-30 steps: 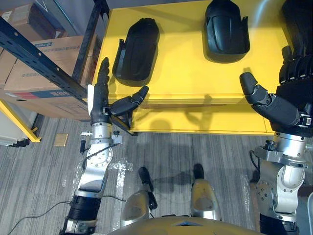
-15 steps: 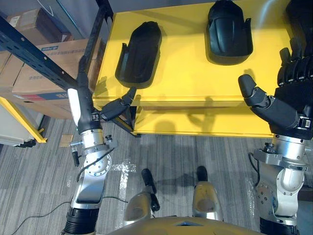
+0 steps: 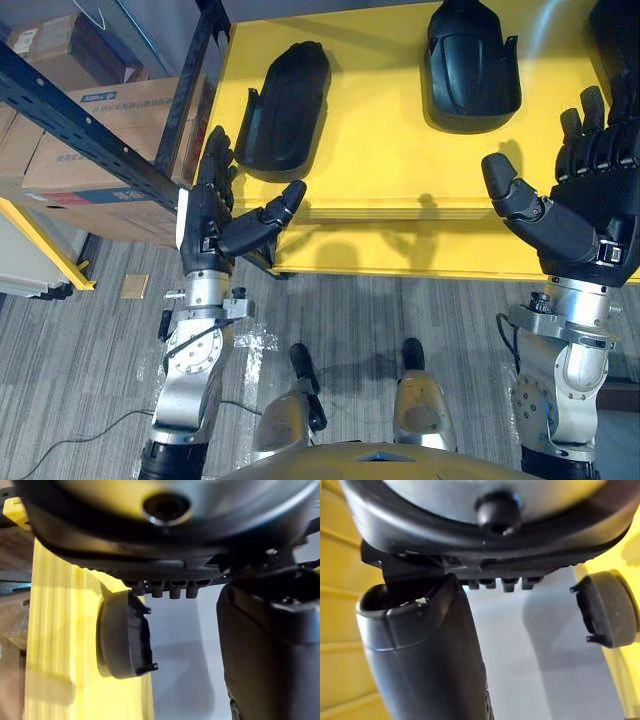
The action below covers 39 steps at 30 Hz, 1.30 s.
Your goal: Walk over and take three plastic housings, then place them on the shelf
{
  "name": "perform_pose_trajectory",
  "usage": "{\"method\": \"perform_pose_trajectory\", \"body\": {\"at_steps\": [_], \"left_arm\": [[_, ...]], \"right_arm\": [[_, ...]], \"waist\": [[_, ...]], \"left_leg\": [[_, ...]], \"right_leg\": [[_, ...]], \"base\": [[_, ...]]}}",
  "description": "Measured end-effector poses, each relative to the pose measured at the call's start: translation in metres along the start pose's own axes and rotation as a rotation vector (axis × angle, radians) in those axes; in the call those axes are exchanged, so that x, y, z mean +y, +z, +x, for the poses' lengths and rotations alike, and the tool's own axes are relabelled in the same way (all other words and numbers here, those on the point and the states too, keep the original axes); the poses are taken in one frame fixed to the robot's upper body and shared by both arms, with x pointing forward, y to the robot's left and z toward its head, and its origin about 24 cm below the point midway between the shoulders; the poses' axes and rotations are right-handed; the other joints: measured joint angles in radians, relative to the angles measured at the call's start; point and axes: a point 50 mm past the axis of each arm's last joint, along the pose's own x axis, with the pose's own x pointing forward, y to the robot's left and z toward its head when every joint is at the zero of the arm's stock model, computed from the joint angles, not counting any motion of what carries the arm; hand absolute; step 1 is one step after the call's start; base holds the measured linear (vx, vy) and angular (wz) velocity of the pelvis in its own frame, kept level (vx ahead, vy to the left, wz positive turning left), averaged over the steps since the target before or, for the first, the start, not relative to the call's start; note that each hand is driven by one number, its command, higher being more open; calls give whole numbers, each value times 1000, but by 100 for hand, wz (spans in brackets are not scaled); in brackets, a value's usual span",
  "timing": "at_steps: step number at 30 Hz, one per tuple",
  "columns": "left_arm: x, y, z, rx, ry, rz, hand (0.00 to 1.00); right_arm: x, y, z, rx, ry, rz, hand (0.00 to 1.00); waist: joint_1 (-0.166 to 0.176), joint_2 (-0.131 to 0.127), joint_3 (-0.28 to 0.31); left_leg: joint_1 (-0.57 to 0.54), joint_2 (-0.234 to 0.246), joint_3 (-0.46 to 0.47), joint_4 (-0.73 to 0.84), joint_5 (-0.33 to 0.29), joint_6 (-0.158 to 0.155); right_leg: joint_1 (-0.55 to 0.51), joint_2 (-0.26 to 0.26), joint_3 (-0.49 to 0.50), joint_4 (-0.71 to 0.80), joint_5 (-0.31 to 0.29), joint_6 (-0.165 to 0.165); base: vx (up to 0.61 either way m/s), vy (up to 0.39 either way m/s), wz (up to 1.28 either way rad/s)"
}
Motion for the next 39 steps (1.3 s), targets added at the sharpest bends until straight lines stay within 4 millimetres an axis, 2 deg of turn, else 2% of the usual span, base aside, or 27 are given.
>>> {"method": "perform_pose_trajectory", "body": {"at_steps": [7, 16, 21, 29, 39], "left_arm": [[-4, -6, -11, 55, -63, -93, 100], [-11, -9, -9, 63, -105, -142, 100], [-14, -19, 5, 71, -124, -160, 100], [-14, -27, 19, 85, -116, -178, 100], [-5, -35, 33, 67, -50, -162, 100]], "right_arm": [[-2, -2, -5, 24, -32, -9, 100], [0, -3, -5, 30, -45, 6, 100], [-1, -3, -5, 27, -41, 2, 100], [-4, -1, -4, 21, -19, -17, 100], [-2, -1, -3, 20, 20, -21, 100]], "waist": [[23, -1, -1], [20, -3, -4], [7, -8, -10], [-11, -12, -12], [-23, -17, -14]], "left_leg": [[-6, 1, -25, -2, -12, -10], [-10, 1, -13, -2, -13, -15], [-2, 0, 10, 0, -3, -2], [13, 1, 40, -1, -8, -3], [20, 0, 65, -3, -13, -5]], "right_leg": [[14, -1, -31, -2, -11, -3], [2, -1, -18, -2, -9, -1], [-5, 0, 7, -3, -1, 3], [-12, 2, 36, -3, 1, 5], [-20, 3, 61, -4, 8, 12]], "base": [[-12, -7, 12], [4, -5, -3], [34, -11, -12], [10, -11, -11], [-3, -6, -6]]}}
